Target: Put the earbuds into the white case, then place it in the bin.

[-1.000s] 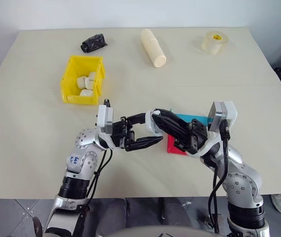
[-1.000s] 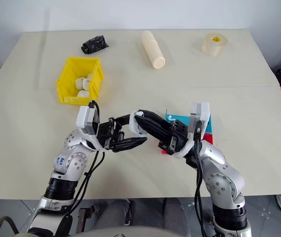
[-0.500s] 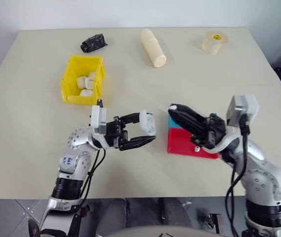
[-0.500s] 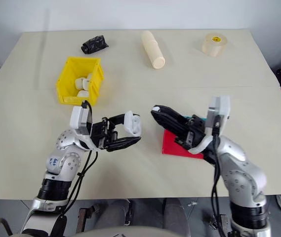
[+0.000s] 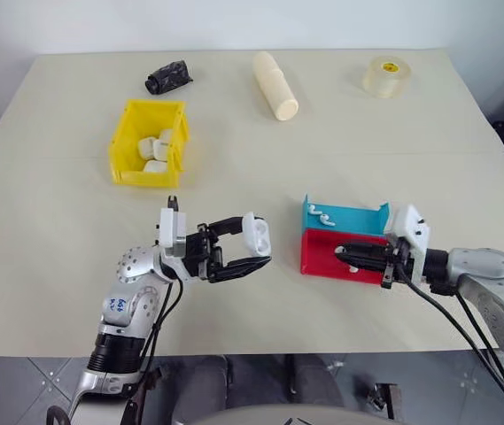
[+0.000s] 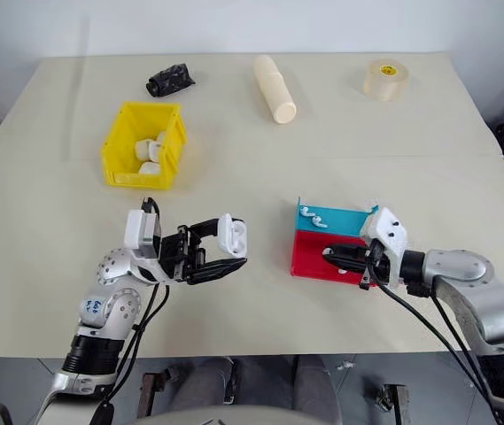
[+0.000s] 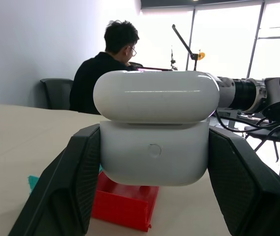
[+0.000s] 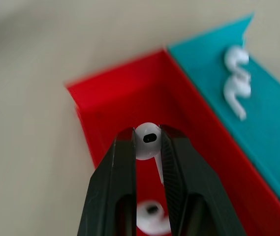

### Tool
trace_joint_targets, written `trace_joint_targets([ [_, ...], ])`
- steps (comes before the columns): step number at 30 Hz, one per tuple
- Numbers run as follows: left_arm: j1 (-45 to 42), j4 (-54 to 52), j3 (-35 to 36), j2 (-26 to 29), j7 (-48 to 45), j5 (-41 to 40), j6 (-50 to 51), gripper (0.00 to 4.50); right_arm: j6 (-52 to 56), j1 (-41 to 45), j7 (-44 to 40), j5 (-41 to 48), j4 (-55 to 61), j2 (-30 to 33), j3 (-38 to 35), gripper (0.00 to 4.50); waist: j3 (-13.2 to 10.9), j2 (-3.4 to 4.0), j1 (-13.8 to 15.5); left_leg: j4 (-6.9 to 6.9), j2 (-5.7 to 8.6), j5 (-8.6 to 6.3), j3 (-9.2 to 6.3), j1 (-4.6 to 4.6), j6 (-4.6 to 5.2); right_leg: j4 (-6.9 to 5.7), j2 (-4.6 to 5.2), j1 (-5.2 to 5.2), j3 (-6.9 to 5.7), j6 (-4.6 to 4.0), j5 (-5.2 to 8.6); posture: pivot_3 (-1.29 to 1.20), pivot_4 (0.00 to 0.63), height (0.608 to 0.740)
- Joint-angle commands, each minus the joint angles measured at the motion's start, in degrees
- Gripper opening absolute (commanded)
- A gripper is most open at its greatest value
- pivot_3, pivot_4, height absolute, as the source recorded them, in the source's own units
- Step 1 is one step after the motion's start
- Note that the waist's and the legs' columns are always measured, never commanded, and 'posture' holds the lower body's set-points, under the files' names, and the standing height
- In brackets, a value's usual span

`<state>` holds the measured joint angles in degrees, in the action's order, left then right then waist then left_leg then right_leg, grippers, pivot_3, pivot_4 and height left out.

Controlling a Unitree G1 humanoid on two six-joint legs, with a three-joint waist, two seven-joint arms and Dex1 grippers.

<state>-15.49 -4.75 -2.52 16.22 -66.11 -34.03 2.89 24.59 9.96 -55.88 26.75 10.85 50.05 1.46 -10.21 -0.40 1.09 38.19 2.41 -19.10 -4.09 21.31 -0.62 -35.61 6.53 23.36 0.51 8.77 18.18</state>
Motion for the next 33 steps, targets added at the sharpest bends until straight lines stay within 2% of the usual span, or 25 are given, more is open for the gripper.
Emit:
trace_joint_targets([
  [1,0.1,-3.4,-0.4,-0.4,0.6,0.2,-1.4,2.8,-1.2,3.4,-0.9,-4.5,-1.4,0.0,2.6,0.37,0.0,0.0,0.0,0.0,0.01,0.01,0.0,0.0,-0.01,0.0,0.02,0.0,0.0,0.0,0.0,0.0,0.15,0.74],
  [6,0.0,-3.4,-0.6,-1.2,1.4,0.5,-2.1,2.8,0.7,6.2,-1.4,-5.3,-0.7,-1.6,3.6,0.37,0.0,0.0,0.3,0.01,0.01,0.0,-0.03,0.01,-0.02,0.04,0.02,-0.01,0.0,0.0,0.0,0.0,0.15,0.74],
  [12,0.3,-3.4,-0.8,-1.6,1.9,0.7,-2.6,2.8,1.9,5.8,-5.6,-4.8,2.4,1.2,2.7,2.34,0.0,0.0,0.3,0.02,0.05,0.0,-0.05,0.04,-0.02,0.05,0.06,-0.01,-0.02,0.01,0.0,0.0,0.15,0.74],
  [16,0.3,-3.1,-1.0,-1.8,1.9,0.8,-2.8,2.8,0.6,6.3,-8.1,-3.0,3.6,3.2,-0.7,3.63,0.0,0.0,0.3,0.02,0.02,0.0,-0.04,0.04,-0.02,0.05,0.03,-0.01,-0.03,0.0,0.0,0.0,0.15,0.74],
  [17,0.3,-3.1,-1.0,-1.9,2.0,0.7,-2.8,2.8,-0.8,6.4,-9.7,-2.8,3.6,3.9,-1.6,4.07,0.0,0.0,0.3,0.02,0.03,0.0,-0.04,0.03,-0.02,0.04,0.04,-0.01,-0.02,0.01,0.0,0.0,0.15,0.74],
  [19,0.1,-2.8,-1.1,-2.0,2.0,0.7,-2.9,2.8,-4.4,6.3,-13.5,-4.4,3.0,6.9,-2.2,4.46,0.0,0.03,0.3,0.02,0.02,0.0,-0.04,0.04,-0.02,0.05,0.03,-0.01,-0.03,0.0,0.0,0.0,0.15,0.74],
  [25,-0.4,-1.8,-1.5,-3.0,1.7,0.9,-3.4,2.8,-8.6,6.4,-20.6,-4.7,-0.4,11.6,-3.2,4.46,0.0,0.03,0.3,0.02,0.03,0.0,-0.02,0.03,-0.02,0.06,0.03,-0.03,-0.03,0.01,0.0,0.0,0.15,0.74],
  [27,-0.5,-1.5,-1.7,-3.4,1.8,1.0,-3.6,2.8,-11.1,7.0,-21.0,-9.0,-2.0,13.0,-1.1,4.46,0.0,0.03,0.3,0.02,0.01,0.0,-0.02,0.03,-0.02,0.06,0.02,-0.02,-0.03,0.0,0.0,0.0,0.15,0.74],
  [33,-0.3,-1.7,-1.9,-3.7,2.1,1.2,-3.7,2.8,-19.3,9.9,-23.9,-14.6,-5.7,12.2,3.5,4.46,0.0,0.03,0.2,0.02,0.01,0.0,-0.01,0.03,-0.03,0.05,0.01,-0.01,-0.03,0.0,0.0,0.0,0.15,0.74],
])
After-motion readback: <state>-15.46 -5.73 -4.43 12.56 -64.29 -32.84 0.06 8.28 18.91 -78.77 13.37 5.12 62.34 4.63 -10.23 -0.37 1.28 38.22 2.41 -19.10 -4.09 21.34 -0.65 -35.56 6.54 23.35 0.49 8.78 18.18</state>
